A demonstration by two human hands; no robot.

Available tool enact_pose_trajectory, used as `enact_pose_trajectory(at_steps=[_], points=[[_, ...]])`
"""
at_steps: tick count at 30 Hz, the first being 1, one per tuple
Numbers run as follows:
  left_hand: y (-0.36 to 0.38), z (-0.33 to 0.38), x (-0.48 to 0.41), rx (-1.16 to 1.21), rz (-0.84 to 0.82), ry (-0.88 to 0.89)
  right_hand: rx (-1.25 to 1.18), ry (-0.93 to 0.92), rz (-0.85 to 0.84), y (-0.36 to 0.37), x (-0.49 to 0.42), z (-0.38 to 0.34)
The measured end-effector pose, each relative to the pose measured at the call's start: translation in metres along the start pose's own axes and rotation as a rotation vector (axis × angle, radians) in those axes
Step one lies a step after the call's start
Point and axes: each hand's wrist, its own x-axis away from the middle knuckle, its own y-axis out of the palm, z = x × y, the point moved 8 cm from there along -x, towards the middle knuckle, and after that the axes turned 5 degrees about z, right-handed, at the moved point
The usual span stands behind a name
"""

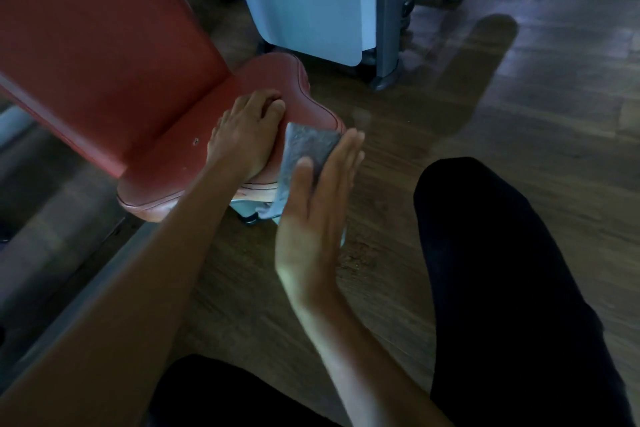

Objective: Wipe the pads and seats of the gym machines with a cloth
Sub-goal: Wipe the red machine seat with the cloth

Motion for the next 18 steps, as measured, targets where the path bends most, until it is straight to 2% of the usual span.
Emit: enact_pose_trajectory(at_steps=[2,7,12,16,18], points=[[-0.001,0.002,0.001,-0.002,0.005,0.004,-0.048,0.019,0.027,-0.003,-0.009,0.0],[-0.003,0.001,0.004,-0.014,0.023,-0.01,-0.02,-0.008,-0.089,0.001,0.024,0.001],[-0.004,0.004,0.004,-0.017,0.022,-0.018,-0.042,0.032,-0.014,-0.005,-0.019,-0.002],[-0.007,0.005,0.006,-0.007,0.027,-0.043,-0.036,0.004,-0.095,-0.005,0.007,0.001],[-0.008,0.005,0.005,0.004,0.024,-0.055,-0.042,0.015,-0.064,-0.006,0.004,0.005]])
